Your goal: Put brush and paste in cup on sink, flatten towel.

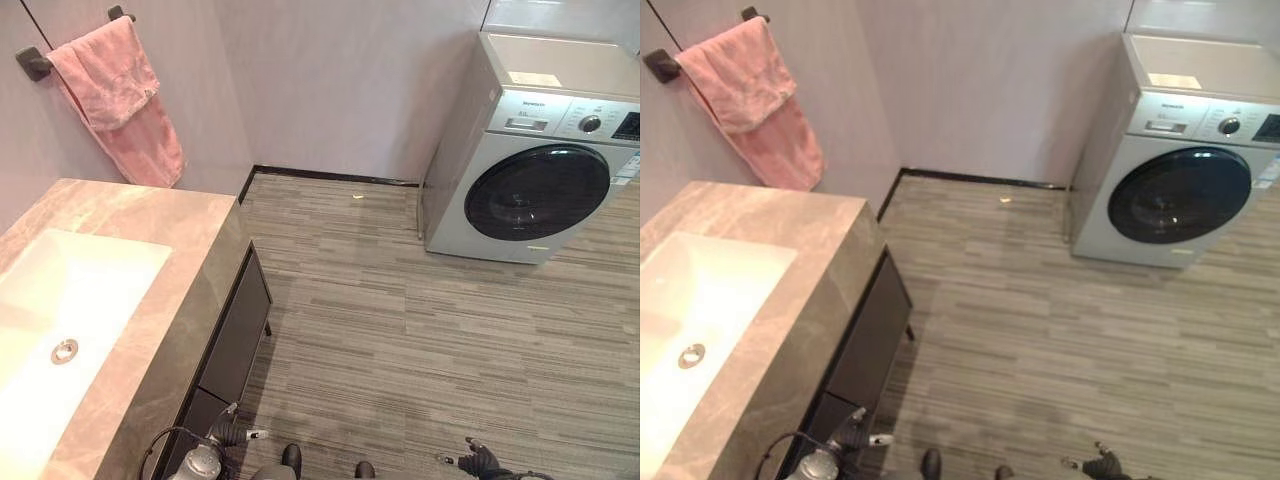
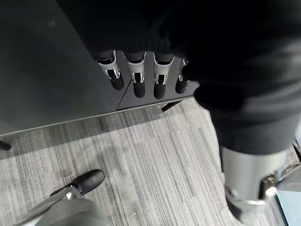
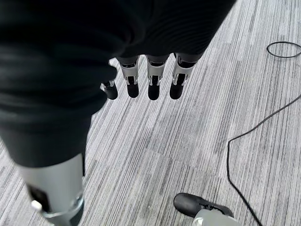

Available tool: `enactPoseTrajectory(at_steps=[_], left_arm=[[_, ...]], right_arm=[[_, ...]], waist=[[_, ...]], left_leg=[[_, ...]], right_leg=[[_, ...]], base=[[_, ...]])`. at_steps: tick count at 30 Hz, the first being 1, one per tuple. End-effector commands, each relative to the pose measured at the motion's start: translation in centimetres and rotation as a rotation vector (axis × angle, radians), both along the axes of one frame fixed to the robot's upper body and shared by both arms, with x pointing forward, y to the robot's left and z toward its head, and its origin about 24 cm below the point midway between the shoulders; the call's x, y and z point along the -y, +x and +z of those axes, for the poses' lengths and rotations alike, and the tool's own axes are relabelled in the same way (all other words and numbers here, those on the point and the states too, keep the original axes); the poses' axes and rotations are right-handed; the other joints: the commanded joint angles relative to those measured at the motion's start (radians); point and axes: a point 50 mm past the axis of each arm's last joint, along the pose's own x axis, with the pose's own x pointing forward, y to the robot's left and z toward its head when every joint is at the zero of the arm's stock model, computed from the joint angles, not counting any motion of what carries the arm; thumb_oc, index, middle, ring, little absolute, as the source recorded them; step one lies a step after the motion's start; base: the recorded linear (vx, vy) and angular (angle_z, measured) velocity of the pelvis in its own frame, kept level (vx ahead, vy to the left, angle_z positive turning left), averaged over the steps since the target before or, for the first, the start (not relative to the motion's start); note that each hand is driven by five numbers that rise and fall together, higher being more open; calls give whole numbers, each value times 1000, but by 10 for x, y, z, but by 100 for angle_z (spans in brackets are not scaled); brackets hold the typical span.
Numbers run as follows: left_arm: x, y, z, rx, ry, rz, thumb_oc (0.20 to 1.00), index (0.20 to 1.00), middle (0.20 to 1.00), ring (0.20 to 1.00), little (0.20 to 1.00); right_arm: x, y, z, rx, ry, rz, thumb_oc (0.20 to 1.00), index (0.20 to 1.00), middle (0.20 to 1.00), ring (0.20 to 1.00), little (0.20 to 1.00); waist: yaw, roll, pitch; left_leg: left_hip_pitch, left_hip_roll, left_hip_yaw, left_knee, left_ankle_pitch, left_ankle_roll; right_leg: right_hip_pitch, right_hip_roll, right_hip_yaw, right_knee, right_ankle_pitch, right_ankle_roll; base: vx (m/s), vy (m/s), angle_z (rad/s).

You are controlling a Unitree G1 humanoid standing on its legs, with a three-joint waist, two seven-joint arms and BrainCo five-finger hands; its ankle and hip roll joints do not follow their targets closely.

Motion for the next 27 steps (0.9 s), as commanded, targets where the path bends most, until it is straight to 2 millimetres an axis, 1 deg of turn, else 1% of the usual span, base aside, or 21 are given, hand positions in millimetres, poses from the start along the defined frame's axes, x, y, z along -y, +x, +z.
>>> enactPoseTrajectory(at_steps=[1, 6, 7, 8, 9, 10, 11, 12, 13, 14, 15, 16, 17, 18, 19, 20, 21, 22, 25, 26, 27], left_arm=[[-1, 15, 7, 64, 12, 2, 1000, 1000, 1000, 1000, 1000], [-4, 16, 8, 71, 11, 8, 1000, 1000, 1000, 1000, 1000], [-6, 18, 10, 78, 20, 0, 1000, 1000, 1000, 1000, 1000], [-8, 22, 12, 91, 29, -9, 1000, 1000, 1000, 1000, 1000], [-8, 25, 14, 103, 31, -13, 1000, 1000, 1000, 1000, 1000], [-8, 28, 16, 114, 35, -15, 1000, 1000, 1000, 1000, 1000], [-9, 29, 17, 116, 38, -13, 1000, 1000, 1000, 1000, 1000], [-9, 29, 17, 117, 37, -13, 1000, 1000, 1000, 1000, 1000], [-10, 29, 17, 114, 42, -9, 1000, 1000, 1000, 1000, 1000], [-16, 26, 15, 102, 50, 27, 1000, 1000, 1000, 1000, 1000], [-17, 25, 14, 98, 51, 38, 1000, 1000, 1000, 1000, 1000], [-17, 24, 13, 92, 51, 45, 1000, 1000, 1000, 1000, 1000], [-18, 23, 12, 86, 57, 51, 1000, 1000, 1000, 1000, 1000], [-19, 23, 12, 81, 66, 50, 1000, 1000, 1000, 1000, 1000], [-19, 23, 12, 81, 66, 50, 1000, 1000, 1000, 1000, 1000], [-20, 20, 10, 64, 70, 44, 1000, 1000, 1000, 1000, 1000], [-20, 18, 8, 57, 75, 47, 1000, 1000, 1000, 1000, 1000], [-20, 16, 7, 45, 80, 50, 1000, 1000, 1000, 1000, 1000], [-23, 7, 2, 12, 79, 93, 1000, 1000, 1000, 1000, 1000], [-24, 7, 2, 11, 82, 96, 1000, 1000, 1000, 1000, 1000], [-25, 9, 3, 8, 91, 96, 1000, 1000, 1000, 1000, 1000]], right_arm=[[0, 11, 4, 35, -4, 47, 1000, 1000, 1000, 1000, 1000], [-2, 17, 5, 56, 9, 47, 1000, 1000, 1000, 1000, 1000], [-4, 22, 7, 75, 14, 47, 1000, 1000, 1000, 1000, 1000], [-5, 28, 9, 99, 19, 52, 1000, 1000, 1000, 1000, 1000], [-4, 31, 11, 107, 20, 50, 1000, 1000, 1000, 1000, 1000], [-4, 34, 12, 118, 21, 53, 1000, 1000, 1000, 1000, 1000], [-5, 38, 14, 138, 23, 53, 1000, 1000, 1000, 1000, 1000], [-5, 38, 14, 138, 22, 53, 1000, 1000, 1000, 1000, 1000], [-6, 40, 15, 148, 28, 57, 1000, 1000, 1000, 1000, 1000], [-6, 41, 16, 158, 32, 72, 1000, 1000, 1000, 1000, 1000], [-5, 40, 17, 157, 30, 72, 1000, 1000, 1000, 1000, 1000], [-4, 40, 17, 154, 27, 76, 1000, 1000, 1000, 1000, 1000], [-4, 39, 17, 156, 25, 86, 1000, 1000, 1000, 1000, 1000], [-5, 39, 17, 153, 25, 92, 1000, 1000, 1000, 1000, 1000], [-5, 39, 17, 153, 25, 92, 1000, 1000, 1000, 1000, 1000], [-5, 33, 14, 130, 29, 91, 1000, 1000, 1000, 1000, 1000], [-5, 29, 12, 119, 30, 90, 1000, 1000, 1000, 1000, 1000], [-4, 25, 11, 104, 32, 81, 1000, 1000, 1000, 1000, 1000], [0, 16, 8, 71, 27, 74, 1000, 1000, 1000, 1000, 1000], [0, 14, 7, 57, 22, 83, 1000, 1000, 1000, 1000, 1000], [-1, 15, 7, 57, 22, 93, 1000, 1000, 1000, 1000, 1000]], waist=[[1, -50, -8], [4, -47, -9], [0, -36, -2], [-8, -26, 14], [-15, -22, 27], [-23, -14, 43], [-29, -4, 54], [-28, -5, 54], [-35, -1, 55], [-53, -6, 51], [-57, -15, 52], [-65, -13, 54], [-70, -17, 54], [-78, -21, 52], [-78, -21, 53], [-81, -25, 37], [-81, -30, 27], [-80, -34, 11], [-71, -40, -7], [-68, -40, -12], [-61, -46, -9]], left_leg=[[-49, -85, -17, 108, -68, 26], [-48, -93, -2, 123, -92, 41], [-38, -93, 1, 122, -98, 55], [-27, -93, 4, 118, -100, 71], [-17, -98, 7, 114, -101, 83], [-9, -95, 10, 112, -98, 89], [2, -90, 10, 108, -102, 94], [2, -91, 11, 108, -102, 94], [16, -95, 14, 103, -108, 94], [60, -108, 4, 75, -124, 84], [72, -115, 4, 65, -132, 76], [86, -111, -3, 61, -140, 72], [98, -111, -7, 60, -146, 67], [110, -108, -12, 59, -150, 61], [111, -108, -12, 59, -150, 61], [125, -102, -18, 58, -156, 53], [128, -100, -23, 62, -167, 53], [131, -90, -36, 75, -168, 45], [133, -65, -60, 114, -174, 28], [130, -51, -70, 131, -169, 19], [104, -37, -83, 198, -144, -3]], right_leg=[[43, -9, -27, -78, 39, 54], [26, -17, -10, -30, 25, 64], [-18, -22, -2, 65, 22, 79], [-101, -29, 13, 216, 65, 116], [-146, -38, 17, 296, 117, 136], [-185, -37, 21, 367, 152, 143], [-223, -35, 12, 419, 157, 143], [-225, -36, 12, 423, 155, 143], [-246, -48, 1, 408, 157, 140], [-278, -54, -4, 243, 142, 123], [-302, -81, -10, 120, 176, 129], [-316, -87, -10, 64, 204, 136], [-317, -89, -4, 23, 220, 143], [-310, -83, 11, 18, 225, 146], [-309, -82, 10, 18, 225, 146], [-287, -72, 25, 19, 217, 144], [-280, -64, 33, 19, 220, 136], [-272, -41, 40, 28, 216, 125], [-244, -15, 10, 35, 191, 104], [-241, -6, -6, 47, 169, 94], [-224, 5, -22, 49, 150, 77]], base=[[54, 79, -4], [42, 92, -15], [-1, 195, -30], [-32, 213, -30], [-67, 174, -38], [-35, 138, -27], [-18, 86, -27], [48, 79, -7], [241, 9, -10], [333, -38, -11], [377, -94, -26], [276, -106, -20], [272, -88, -19], [184, -65, -5], [192, -70, 17], [180, -74, 28], [279, -140, 44], [273, -168, 47], [236, -194, 52], [229, -264, 24], [270, -346, 31]])
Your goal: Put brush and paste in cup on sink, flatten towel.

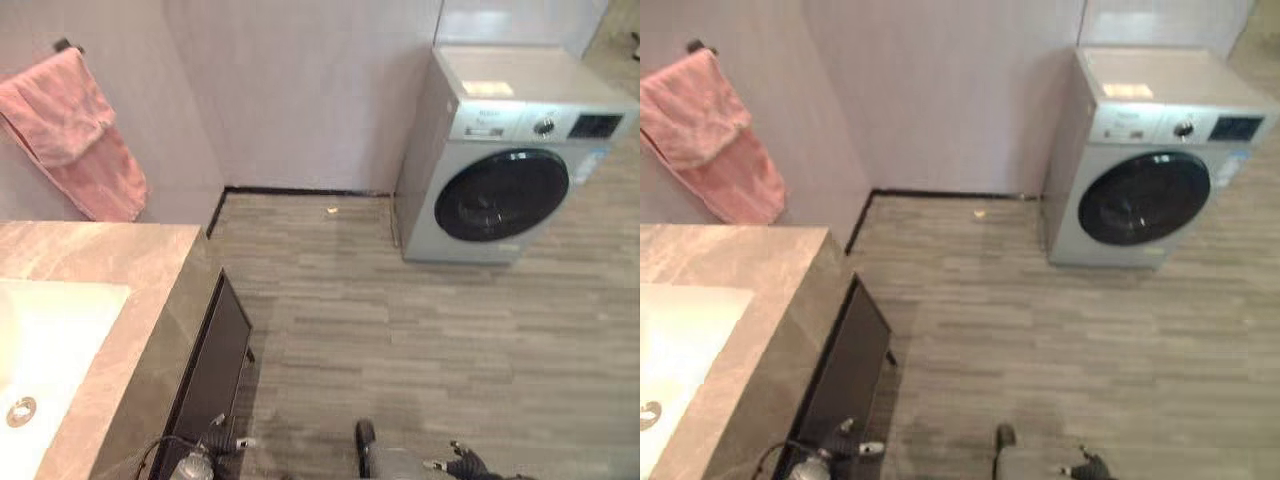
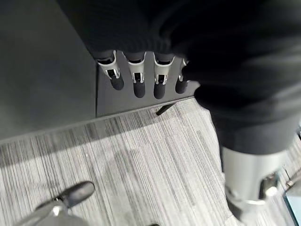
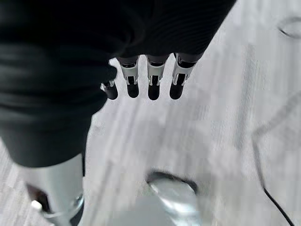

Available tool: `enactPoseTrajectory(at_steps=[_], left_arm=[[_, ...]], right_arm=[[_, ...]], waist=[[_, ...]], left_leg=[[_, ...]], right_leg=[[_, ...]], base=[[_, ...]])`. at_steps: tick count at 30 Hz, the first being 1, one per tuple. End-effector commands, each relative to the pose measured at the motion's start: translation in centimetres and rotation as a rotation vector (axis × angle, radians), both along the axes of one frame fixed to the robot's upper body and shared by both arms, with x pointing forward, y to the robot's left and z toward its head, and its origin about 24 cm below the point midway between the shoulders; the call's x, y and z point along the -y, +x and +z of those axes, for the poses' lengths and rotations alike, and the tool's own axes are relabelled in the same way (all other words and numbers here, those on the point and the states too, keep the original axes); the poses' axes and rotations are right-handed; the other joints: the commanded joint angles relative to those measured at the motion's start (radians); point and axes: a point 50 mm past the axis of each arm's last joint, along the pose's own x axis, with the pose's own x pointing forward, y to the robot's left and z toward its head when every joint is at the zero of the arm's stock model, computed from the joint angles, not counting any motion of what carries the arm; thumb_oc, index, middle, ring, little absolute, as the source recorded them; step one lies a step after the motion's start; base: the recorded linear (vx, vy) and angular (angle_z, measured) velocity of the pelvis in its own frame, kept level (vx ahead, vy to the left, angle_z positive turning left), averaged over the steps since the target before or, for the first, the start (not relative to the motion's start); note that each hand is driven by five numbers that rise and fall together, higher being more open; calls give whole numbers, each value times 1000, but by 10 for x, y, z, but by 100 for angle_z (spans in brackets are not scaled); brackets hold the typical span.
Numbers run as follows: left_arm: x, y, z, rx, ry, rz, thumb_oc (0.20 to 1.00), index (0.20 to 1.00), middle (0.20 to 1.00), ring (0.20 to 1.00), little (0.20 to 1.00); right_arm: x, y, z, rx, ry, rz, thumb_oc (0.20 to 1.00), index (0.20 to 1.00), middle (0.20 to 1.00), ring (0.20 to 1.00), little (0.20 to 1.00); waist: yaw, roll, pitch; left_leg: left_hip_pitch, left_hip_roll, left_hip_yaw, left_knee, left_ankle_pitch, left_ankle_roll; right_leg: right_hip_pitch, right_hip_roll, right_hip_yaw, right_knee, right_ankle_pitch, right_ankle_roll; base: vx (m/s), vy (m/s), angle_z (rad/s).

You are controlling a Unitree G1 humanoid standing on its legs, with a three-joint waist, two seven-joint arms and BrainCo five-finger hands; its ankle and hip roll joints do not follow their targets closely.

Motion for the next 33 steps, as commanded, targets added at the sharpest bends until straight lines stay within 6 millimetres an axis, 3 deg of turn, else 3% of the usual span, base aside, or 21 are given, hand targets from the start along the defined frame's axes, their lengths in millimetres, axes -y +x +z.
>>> enactPoseTrajectory(at_steps=[1, 2, 4, 6, 8, 9, 10, 11, 13, 15, 17, 19, 22, 23, 26, 27, 28, 29, 31, 32, 33], left_arm=[[-11, 37, 15, 114, 49, 10, 1000, 1000, 1000, 1000, 1000], [-11, 37, 15, 114, 49, 10, 1000, 1000, 1000, 1000, 1000], [-11, 47, 21, 143, 59, -9, 1000, 1000, 1000, 1000, 1000], [-14, 56, 26, 174, 70, -20, 1000, 1000, 1000, 1000, 1000], [-19, 63, 31, 196, 82, -13, 1000, 1000, 1000, 1000, 1000], [-19, 63, 31, 196, 82, -13, 1000, 1000, 1000, 1000, 1000], [-23, 64, 33, 204, 92, 0, 1000, 1000, 1000, 1000, 1000], [-23, 64, 33, 204, 93, -1, 1000, 1000, 1000, 1000, 1000], [-27, 62, 33, 201, 107, 2, 1000, 1000, 1000, 1000, 1000], [-29, 61, 34, 205, 111, 13, 1000, 1000, 1000, 1000, 1000], [-31, 59, 34, 206, 110, 25, 1000, 1000, 1000, 1000, 1000], [-33, 51, 30, 182, 108, 38, 1000, 1000, 1000, 1000, 1000], [-33, 48, 29, 178, 100, 37, 1000, 1000, 1000, 1000, 1000], [-30, 46, 28, 175, 88, 32, 1000, 1000, 1000, 1000, 1000], [-27, 46, 27, 176, 76, 25, 1000, 1000, 1000, 1000, 1000], [-24, 45, 26, 172, 66, 16, 1000, 1000, 1000, 1000, 1000], [-24, 45, 26, 172, 66, 16, 1000, 1000, 1000, 1000, 1000], [-24, 45, 27, 173, 64, 4, 1000, 1000, 1000, 1000, 1000], [-23, 47, 28, 177, 62, -8, 1000, 1000, 1000, 1000, 1000], [-21, 52, 30, 183, 69, -48, 1000, 1000, 1000, 1000, 1000], [-21, 52, 30, 184, 72, -52, 1000, 1000, 1000, 1000, 1000]], right_arm=[[4, 18, 9, 66, -8, 71, 1000, 1000, 1000, 1000, 1000], [4, 18, 9, 66, -8, 71, 1000, 1000, 1000, 1000, 1000], [8, 20, 11, 87, -15, 65, 1000, 1000, 1000, 1000, 1000], [11, 23, 14, 98, -25, 68, 1000, 1000, 1000, 1000, 1000], [13, 25, 16, 108, -32, 69, 1000, 1000, 1000, 1000, 1000], [13, 25, 16, 108, -32, 69, 1000, 1000, 1000, 1000, 1000], [15, 23, 16, 111, -34, 59, 1000, 1000, 1000, 1000, 1000], [15, 23, 16, 111, -33, 59, 1000, 1000, 1000, 1000, 1000], [13, 22, 15, 109, -34, 67, 1000, 1000, 1000, 1000, 1000], [13, 21, 15, 106, -38, 77, 1000, 1000, 1000, 1000, 1000], [13, 23, 16, 105, -38, 88, 1000, 1000, 1000, 1000, 1000], [6, 22, 12, 87, -24, 106, 1000, 1000, 1000, 1000, 1000], [0, 21, 9, 77, -6, 111, 1000, 1000, 1000, 1000, 1000], [-5, 21, 8, 67, 5, 123, 1000, 1000, 1000, 1000, 1000], [-9, 24, 7, 67, 6, 152, 1000, 1000, 1000, 1000, 1000], [-13, 28, 8, 77, 12, 171, 1000, 1000, 1000, 1000, 1000], [-13, 28, 8, 77, 12, 171, 1000, 1000, 1000, 1000, 1000], [-17, 36, 11, 102, 21, 180, 1000, 1000, 1000, 1000, 1000], [-19, 41, 12, 119, 30, 185, 1000, 1000, 1000, 1000, 1000], [-22, 49, 16, 155, 38, 192, 1000, 1000, 1000, 1000, 1000], [-24, 50, 17, 162, 49, 197, 1000, 1000, 1000, 1000, 1000]], waist=[[9, -50, 33], [7, -49, 33], [15, -74, 71], [22, -84, 95], [35, -79, 105], [37, -79, 108], [51, -68, 110], [52, -71, 113], [80, -49, 111], [93, -46, 110], [102, -45, 103], [116, -46, 72], [124, -70, 49], [129, -86, 36], [140, -99, 21], [142, -100, 15], [144, -101, 14], [140, -85, 20], [135, -73, 27], [98, -55, 50], [93, -45, 54]], left_leg=[[-72, -88, -47, 307, 83, -29], [-76, -88, -49, 312, 81, -30], [-188, -74, -28, 499, 175, -44], [-254, -59, 3, 542, 184, -35], [-351, -68, 61, 412, 144, -23], [-347, -68, 63, 413, 140, -22], [-407, -56, 103, 267, 164, -18], [-399, -58, 106, 261, 165, -18], [-429, -53, 90, 88, 265, -27], [-452, -47, 98, -8, 306, -40], [-456, -29, 146, -46, 329, -43], [-429, -30, 136, -18, 344, -23], [-445, -61, 142, 73, 291, 3], [-452, -84, 163, 140, 237, 23], [-447, -112, 169, 164, 194, 40], [-419, -136, 167, 162, 159, 62], [-419, -136, 168, 162, 159, 63], [-373, -141, 171, 139, 142, 81], [-344, -141, 173, 121, 137, 89], [-285, -155, 137, 95, 122, 96], [-267, -157, 126, 85, 122, 98]], right_leg=[[54, -4, -19, -72, 25, 24], [53, -4, -21, -72, 25, 23], [97, -11, -36, -89, 13, -6], [120, -6, -51, -85, -14, -24], [152, -3, -59, -88, -46, -16], [156, -4, -57, -86, -49, -16], [187, 11, -62, -96, -71, -14], [191, 8, -60, -95, -73, -13], [242, 43, -39, -108, -105, -14], [285, 52, -17, -120, -129, -12], [329, 51, -2, -133, -148, -8], [364, 38, 18, -128, -177, 3], [383, -12, 32, -98, -197, 26], [382, -51, 27, -69, -186, 50], [373, -84, 28, -32, -140, 76], [338, -119, 30, 75, -40, 103], [336, -119, 32, 76, -41, 103], [265, -132, 13, 216, 63, 110], [231, -127, 1, 278, 83, 107], [143, -36, 34, 329, 28, 89], [108, -26, 16, 312, 19, 83]], base=[[189, -270, 34], [135, -237, 40], [60, -217, 31], [84, -163, 32], [200, -52, 14], [328, -9, 21], [179, 19, 22], [313, 30, 25], [342, 38, 7], [396, 59, -31], [403, 103, -41], [441, 166, -33], [510, 313, -45], [318, 227, -34], [303, 244, -37], [165, 171, 16], [289, 340, 45], [191, 260, 38], [217, 228, -4], [247, 159, -13], [252, 157, 11]])
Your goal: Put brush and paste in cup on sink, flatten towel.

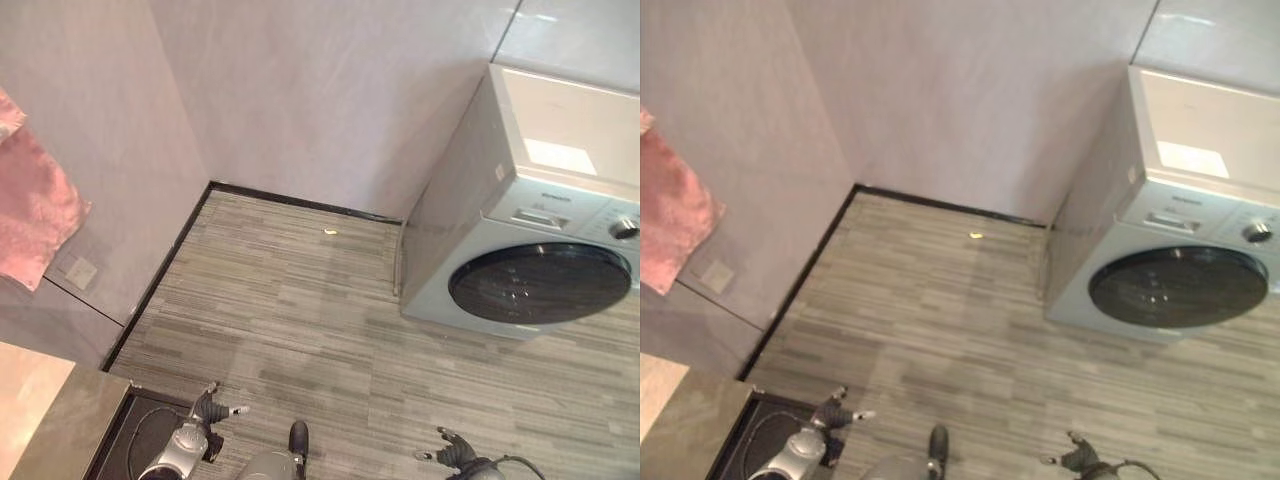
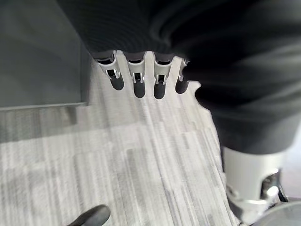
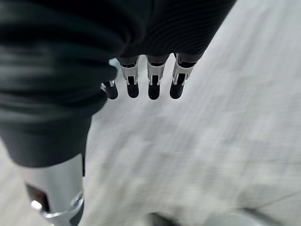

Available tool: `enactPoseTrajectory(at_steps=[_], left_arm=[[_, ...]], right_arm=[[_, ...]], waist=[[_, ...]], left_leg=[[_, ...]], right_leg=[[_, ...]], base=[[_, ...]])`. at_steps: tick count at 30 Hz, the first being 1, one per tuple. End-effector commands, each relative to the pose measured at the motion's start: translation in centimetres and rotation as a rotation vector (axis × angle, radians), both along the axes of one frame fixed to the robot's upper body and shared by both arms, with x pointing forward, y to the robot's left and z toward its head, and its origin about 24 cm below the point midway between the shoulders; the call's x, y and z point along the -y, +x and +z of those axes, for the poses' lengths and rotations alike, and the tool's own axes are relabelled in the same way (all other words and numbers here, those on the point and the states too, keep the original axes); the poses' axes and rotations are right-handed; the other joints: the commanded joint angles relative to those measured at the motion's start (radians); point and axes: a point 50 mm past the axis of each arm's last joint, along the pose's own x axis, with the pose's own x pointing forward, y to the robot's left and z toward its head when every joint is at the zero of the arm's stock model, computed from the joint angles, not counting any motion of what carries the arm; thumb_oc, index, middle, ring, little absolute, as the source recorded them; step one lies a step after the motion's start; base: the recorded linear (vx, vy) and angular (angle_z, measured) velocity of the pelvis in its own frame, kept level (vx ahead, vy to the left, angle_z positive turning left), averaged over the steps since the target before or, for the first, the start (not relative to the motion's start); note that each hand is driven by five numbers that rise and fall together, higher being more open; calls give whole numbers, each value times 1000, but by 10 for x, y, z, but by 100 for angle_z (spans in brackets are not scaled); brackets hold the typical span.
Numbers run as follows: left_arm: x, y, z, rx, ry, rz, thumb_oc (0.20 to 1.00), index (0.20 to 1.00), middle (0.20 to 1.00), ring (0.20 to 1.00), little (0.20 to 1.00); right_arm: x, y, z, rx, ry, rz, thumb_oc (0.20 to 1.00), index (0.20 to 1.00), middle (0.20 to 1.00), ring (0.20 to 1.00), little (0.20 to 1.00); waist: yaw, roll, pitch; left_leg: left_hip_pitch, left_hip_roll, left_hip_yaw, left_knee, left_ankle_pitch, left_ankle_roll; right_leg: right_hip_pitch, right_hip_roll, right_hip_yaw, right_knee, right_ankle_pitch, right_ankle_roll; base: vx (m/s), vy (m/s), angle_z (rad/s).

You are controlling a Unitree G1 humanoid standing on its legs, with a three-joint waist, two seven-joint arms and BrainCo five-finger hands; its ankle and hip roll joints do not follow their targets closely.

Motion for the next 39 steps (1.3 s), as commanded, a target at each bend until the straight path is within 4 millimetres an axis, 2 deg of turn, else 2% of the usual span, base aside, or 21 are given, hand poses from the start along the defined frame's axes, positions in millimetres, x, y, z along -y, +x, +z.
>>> enactPoseTrajectory(at_steps=[1, 2, 4, 5, 6, 7, 8, 13, 19, 20, 22, 25, 26, 27, 29, 30, 32, 33, 34, 37, 39], left_arm=[[-17, -1, 6, 17, 39, -3, 1000, 1000, 1000, 1000, 1000], [-18, -1, 6, 11, 45, 0, 1000, 1000, 1000, 1000, 1000], [-16, 2, 5, 9, 47, -8, 1000, 1000, 1000, 1000, 1000], [-16, 2, 5, 9, 47, -8, 1000, 1000, 1000, 1000, 1000], [-14, 4, 5, 7, 52, -20, 1000, 1000, 1000, 1000, 1000], [-14, 4, 5, 7, 52, -20, 1000, 1000, 1000, 1000, 1000], [-12, 5, 4, 1, 55, -31, 1000, 1000, 1000, 1000, 1000], [-6, -3, -2, -27, 43, -28, 1000, 1000, 1000, 1000, 1000], [1, -10, -7, -39, 13, 2, 1000, 1000, 1000, 1000, 1000], [2, -8, -6, -28, 6, 17, 1000, 1000, 1000, 1000, 1000], [3, -5, -6, -19, -1, 29, 1000, 1000, 1000, 1000, 1000], [6, -1, -5, -8, -14, 35, 1000, 1000, 1000, 1000, 1000], [8, 3, -3, 6, -18, 32, 1000, 1000, 1000, 1000, 1000], [8, 4, -3, 7, -15, 34, 1000, 1000, 1000, 1000, 1000], [7, 3, -3, 7, -13, 37, 1000, 1000, 1000, 1000, 1000], [6, 2, -3, 5, -7, 45, 1000, 1000, 1000, 1000, 1000], [3, 3, -2, 11, -8, 51, 1000, 1000, 1000, 1000, 1000], [2, 3, -2, 11, -7, 51, 1000, 1000, 1000, 1000, 1000], [-2, 1, -1, 9, 3, 57, 1000, 1000, 1000, 1000, 1000], [-4, -3, -2, 4, -3, 68, 1000, 1000, 1000, 1000, 1000], [-4, -6, -4, -12, 4, 46, 1000, 1000, 1000, 1000, 1000]], right_arm=[[14, 4, 7, 37, -29, 6, 1000, 1000, 1000, 1000, 1000], [10, 7, 8, 50, -19, 19, 1000, 1000, 1000, 1000, 1000], [10, 8, 10, 70, -7, 8, 1000, 1000, 1000, 1000, 1000], [10, 8, 10, 70, -7, 8, 1000, 1000, 1000, 1000, 1000], [10, 10, 12, 88, -1, 7, 1000, 1000, 1000, 1000, 1000], [10, 10, 12, 88, -1, 6, 1000, 1000, 1000, 1000, 1000], [11, 6, 11, 80, -1, -6, 1000, 1000, 1000, 1000, 1000], [14, -7, 4, 24, -18, -22, 1000, 1000, 1000, 1000, 1000], [19, -11, 1, -5, -62, -7, 1000, 1000, 1000, 1000, 1000], [22, -11, 2, 6, -73, -26, 1000, 1000, 1000, 1000, 1000], [23, -9, 3, 16, -70, -46, 1000, 1000, 1000, 1000, 1000], [23, -11, 3, 14, -60, -74, 1000, 1000, 1000, 1000, 1000], [25, -14, 2, 9, -58, -87, 1000, 1000, 1000, 1000, 1000], [25, -15, 2, 8, -61, -86, 1000, 1000, 1000, 1000, 1000], [25, -16, 2, 7, -62, -82, 1000, 1000, 1000, 1000, 1000], [25, -17, 1, 0, -72, -63, 1000, 1000, 1000, 1000, 1000], [26, -20, 1, -13, -94, -25, 1000, 1000, 1000, 1000, 1000], [26, -20, 1, -13, -94, -25, 1000, 1000, 1000, 1000, 1000], [27, -19, 3, -6, -101, 0, 1000, 1000, 1000, 1000, 1000], [26, -24, 1, -32, -103, 18, 1000, 1000, 1000, 1000, 1000], [22, -23, -1, -44, -112, 62, 1000, 1000, 1000, 1000, 1000]], waist=[[-19, 6, 10], [-22, 11, 9], [-62, 16, 24], [-65, 16, 28], [-89, 7, 35], [-91, 10, 37], [-119, 9, 41], [-126, -1, 21], [-111, 5, -5], [-109, -6, 4], [-111, -11, 10], [-116, -10, 10], [-115, -7, 5], [-114, 2, 3], [-112, 4, 0], [-98, 11, 1], [-78, 14, 10], [-79, 13, 10], [-75, 16, 9], [-70, 19, -5], [-59, 6, -26]], left_leg=[[-96, 35, -19, 76, 17, -123], [-74, 35, -19, 64, 13, -127], [-4, 8, -81, 44, -5, -136], [1, 8, -84, 45, -7, -136], [44, -18, -125, 36, -30, -140], [49, -16, -128, 35, -32, -141], [92, -26, -167, 29, -49, -150], [129, -32, -208, 53, -83, -161], [65, -7, -198, 296, -57, -218], [13, 16, -153, 389, -6, -244], [-25, 31, -116, 455, -5, -249], [-49, 110, 41, 359, -22, -240], [-69, 124, 111, 257, -61, -220], [-93, 133, 137, 190, -40, -220], [-118, 136, 144, 146, -9, -222], [-169, 163, 163, 80, 74, -241], [-202, 214, 194, 20, 147, -265], [-199, 212, 194, 16, 150, -265], [-207, 251, 247, -27, 188, -276], [-171, 238, 232, -42, 189, -264], [-176, 198, 194, 7, 153, -239]], right_leg=[[4, 25, 61, -323, 143, 1], [-23, 18, 25, -369, 124, -9], [-103, 85, 62, -484, 91, -25], [-98, 84, 59, -483, 88, -25], [-152, 95, 99, -617, 141, -16], [-146, 96, 95, -619, 140, -16], [-185, 97, 128, -707, 197, 1], [-154, 63, 126, -758, 238, 3], [-65, 81, 88, -758, 200, -49], [-31, 65, 70, -771, 187, -63], [-14, 56, 52, -783, 184, -70], [24, 31, 3, -802, 155, -65], [42, 13, -27, -810, 138, -57], [50, 12, -40, -814, 128, -54], [64, 8, -50, -818, 118, -51], [99, 17, -57, -830, 99, -52], [146, 14, -68, -835, 71, -54], [148, 13, -68, -835, 70, -53], [179, 9, -79, -832, 50, -54], [201, -3, -87, -823, 36, -40], [215, -42, -76, -796, 24, -26]], base=[[155, 82, 42], [218, 40, 67], [356, 23, 51], [419, -28, 40], [245, -24, 71], [476, -39, 100], [346, -33, 107], [275, -67, 66], [235, -101, 35], [128, -103, 12], [116, -88, 52], [131, 3, 55], [176, 88, 62], [215, 115, 82], [153, 76, 56], [207, 65, 11], [321, 138, 0], [386, 211, 9], [306, 187, 16], [250, 185, 18], [372, 333, 15]])
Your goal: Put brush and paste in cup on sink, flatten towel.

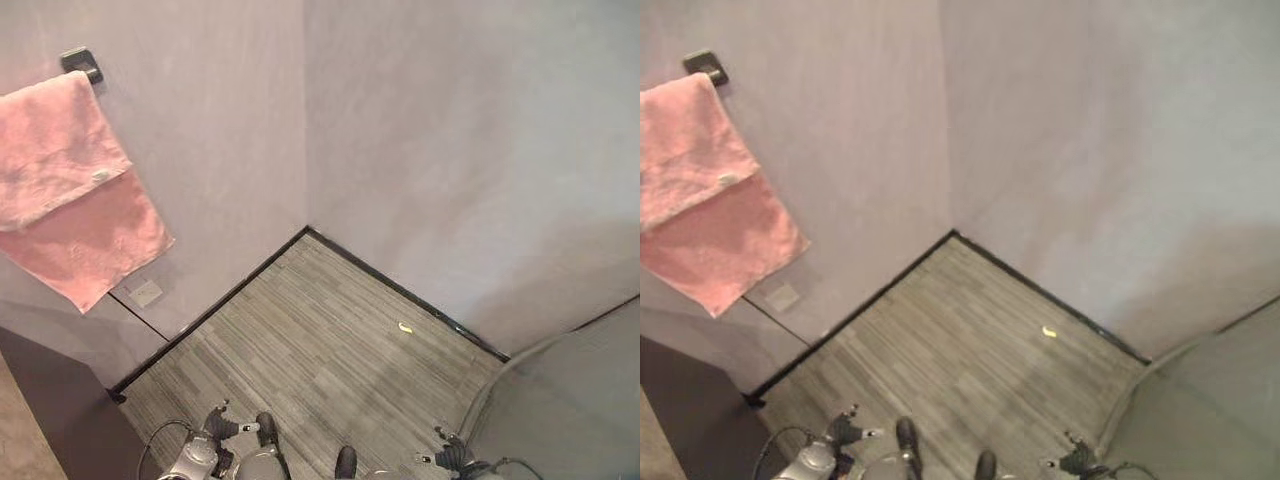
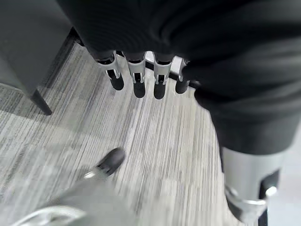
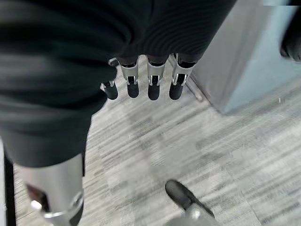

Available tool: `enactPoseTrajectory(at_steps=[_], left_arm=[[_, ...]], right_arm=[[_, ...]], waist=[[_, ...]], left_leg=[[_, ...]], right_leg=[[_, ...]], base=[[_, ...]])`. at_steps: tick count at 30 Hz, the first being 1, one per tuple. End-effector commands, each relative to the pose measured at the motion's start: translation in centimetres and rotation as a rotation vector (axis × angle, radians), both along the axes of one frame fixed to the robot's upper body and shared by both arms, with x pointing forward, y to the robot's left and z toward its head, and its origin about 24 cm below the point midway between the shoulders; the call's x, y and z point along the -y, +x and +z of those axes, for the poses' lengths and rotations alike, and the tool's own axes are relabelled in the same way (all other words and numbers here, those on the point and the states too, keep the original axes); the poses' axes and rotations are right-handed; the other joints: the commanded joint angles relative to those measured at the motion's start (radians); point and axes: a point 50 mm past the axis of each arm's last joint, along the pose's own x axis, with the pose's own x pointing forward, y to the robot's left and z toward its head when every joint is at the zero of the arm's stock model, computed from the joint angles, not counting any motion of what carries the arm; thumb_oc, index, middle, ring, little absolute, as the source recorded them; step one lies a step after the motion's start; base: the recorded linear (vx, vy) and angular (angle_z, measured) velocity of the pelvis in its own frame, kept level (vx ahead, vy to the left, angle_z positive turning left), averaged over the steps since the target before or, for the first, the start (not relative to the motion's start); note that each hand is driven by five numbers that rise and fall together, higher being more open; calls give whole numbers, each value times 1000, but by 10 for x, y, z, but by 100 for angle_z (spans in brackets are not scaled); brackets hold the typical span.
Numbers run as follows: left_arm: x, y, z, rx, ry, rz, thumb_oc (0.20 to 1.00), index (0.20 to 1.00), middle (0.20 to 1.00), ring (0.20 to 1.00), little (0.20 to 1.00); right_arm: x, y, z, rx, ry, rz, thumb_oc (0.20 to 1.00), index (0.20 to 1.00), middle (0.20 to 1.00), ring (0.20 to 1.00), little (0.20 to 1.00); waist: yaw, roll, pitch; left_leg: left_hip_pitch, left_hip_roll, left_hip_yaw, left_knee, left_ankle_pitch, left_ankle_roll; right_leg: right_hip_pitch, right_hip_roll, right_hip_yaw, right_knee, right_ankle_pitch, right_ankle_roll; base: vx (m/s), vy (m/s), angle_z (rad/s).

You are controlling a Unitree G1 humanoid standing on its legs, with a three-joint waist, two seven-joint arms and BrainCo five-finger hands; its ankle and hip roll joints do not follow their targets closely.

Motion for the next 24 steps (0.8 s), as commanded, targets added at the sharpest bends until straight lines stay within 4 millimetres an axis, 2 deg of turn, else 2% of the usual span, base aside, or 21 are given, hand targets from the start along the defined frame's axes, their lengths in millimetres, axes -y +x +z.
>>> enactPoseTrajectory(at_steps=[1, 2, 3, 5, 8, 9, 10, 11, 12, 13, 15, 16, 17, 19, 20, 22, 24], left_arm=[[-16, 15, 14, 85, 33, -24, 1000, 1000, 1000, 1000, 1000], [-15, 15, 14, 85, 33, -24, 1000, 1000, 1000, 1000, 1000], [-17, 17, 15, 93, 36, -30, 1000, 1000, 1000, 1000, 1000], [-18, 19, 18, 103, 41, -54, 1000, 1000, 1000, 1000, 1000], [-20, 21, 20, 110, 43, -61, 1000, 1000, 1000, 1000, 1000], [-19, 21, 20, 108, 46, -71, 1000, 1000, 1000, 1000, 1000], [-19, 25, 22, 117, 46, -88, 1000, 1000, 1000, 1000, 1000], [-17, 26, 23, 122, 37, -93, 1000, 1000, 1000, 1000, 1000], [-17, 26, 23, 122, 38, -95, 1000, 1000, 1000, 1000, 1000], [-16, 25, 22, 114, 37, -101, 1000, 1000, 1000, 1000, 1000], [-15, 25, 21, 109, 37, -108, 1000, 1000, 1000, 1000, 1000], [-14, 27, 21, 111, 37, -112, 1000, 1000, 1000, 1000, 1000], [-11, 30, 21, 117, 36, -119, 1000, 1000, 1000, 1000, 1000], [-10, 27, 20, 110, 29, -109, 1000, 1000, 1000, 1000, 1000], [-10, 27, 20, 110, 29, -109, 1000, 1000, 1000, 1000, 1000], [-9, 25, 17, 94, 27, -116, 1000, 1000, 1000, 1000, 1000], [-12, 20, 14, 76, 37, -89, 1000, 1000, 1000, 1000, 1000]], right_arm=[[-4, 6, 3, 24, 2, 66, 1000, 1000, 1000, 1000, 1000], [-4, 6, 3, 24, 2, 66, 1000, 1000, 1000, 1000, 1000], [-5, 9, 4, 35, 11, 60, 1000, 1000, 1000, 1000, 1000], [-4, 13, 5, 43, 12, 50, 1000, 1000, 1000, 1000, 1000], [-6, 22, 8, 66, 16, 52, 1000, 1000, 1000, 1000, 1000], [-5, 20, 7, 63, 16, 46, 1000, 1000, 1000, 1000, 1000], [-6, 24, 9, 80, 30, 39, 1000, 1000, 1000, 1000, 1000], [-6, 21, 7, 71, 36, 29, 1000, 1000, 1000, 1000, 1000], [-7, 18, 6, 62, 38, 28, 1000, 1000, 1000, 1000, 1000], [-9, 19, 6, 66, 47, 39, 1000, 1000, 1000, 1000, 1000], [-10, 17, 6, 66, 60, 31, 1000, 1000, 1000, 1000, 1000], [-11, 16, 6, 67, 67, 28, 1000, 1000, 1000, 1000, 1000], [-12, 15, 5, 59, 67, 45, 1000, 1000, 1000, 1000, 1000], [-9, 11, 4, 38, 61, 49, 1000, 1000, 1000, 1000, 1000], [-9, 11, 4, 38, 61, 49, 1000, 1000, 1000, 1000, 1000], [-7, 5, 1, 11, 57, 40, 1000, 1000, 1000, 1000, 1000], [-3, 2, -1, -16, 38, 42, 1000, 1000, 1000, 1000, 1000]], waist=[[14, -48, -16], [15, -46, -18], [16, -53, -18], [25, -56, -24], [24, -46, -10], [17, -41, -7], [-12, -37, -1], [-17, -35, 6], [-18, -31, 8], [-22, -21, 9], [-55, -25, 26], [-64, -30, 36], [-90, -52, 51], [-101, -65, 50], [-102, -65, 51], [-102, -76, 36], [-86, -79, 7]], left_leg=[[-77, -101, -47, 72, 6, 90], [-80, -98, -46, 72, 7, 90], [-77, -117, -45, 88, -15, 101], [-68, -143, -46, 93, -46, 126], [-24, -166, -65, 63, -62, 148], [-15, -173, -78, 62, -73, 153], [0, -182, -121, 60, -73, 157], [17, -191, -144, 52, -74, 158], [34, -195, -150, 43, -77, 158], [67, -188, -171, 18, -85, 154], [103, -204, -225, 16, -96, 154], [119, -212, -246, 21, -104, 153], [160, -239, -306, 17, -126, 149], [193, -255, -356, 24, -149, 144], [193, -255, -358, 25, -149, 144], [195, -263, -381, 40, -167, 140], [202, -249, -403, 45, -164, 125]], right_leg=[[98, -143, 98, 92, -79, 153], [95, -140, 100, 91, -76, 152], [89, -161, 99, 119, -67, 163], [49, -198, 107, 193, -1, 182], [-23, -211, 111, 341, 72, 171], [-37, -186, 133, 372, 73, 170], [-85, -88, 235, 414, 44, 151], [-99, -77, 235, 412, 39, 149], [-99, -87, 210, 398, 32, 145], [-160, -78, 200, 354, 11, 137], [-207, -28, 272, 317, 9, 137], [-222, -19, 293, 289, 28, 142], [-268, 9, 334, 180, 91, 161], [-270, 11, 323, 138, 124, 170], [-269, 11, 321, 138, 123, 169], [-224, 14, 351, 117, 117, 158], [-192, 29, 343, 107, 107, 141]], base=[[355, 341, 13], [243, 273, 16], [118, 171, 18], [175, 276, 17], [149, 245, 9], [183, 140, 21], [225, 138, 39], [229, 130, 77], [254, 107, 137], [271, 46, 105], [296, -2, 65], [404, -71, 96], [394, -86, 103], [362, -103, 117], [217, -91, 146], [169, -125, 109], [244, -190, 86]])
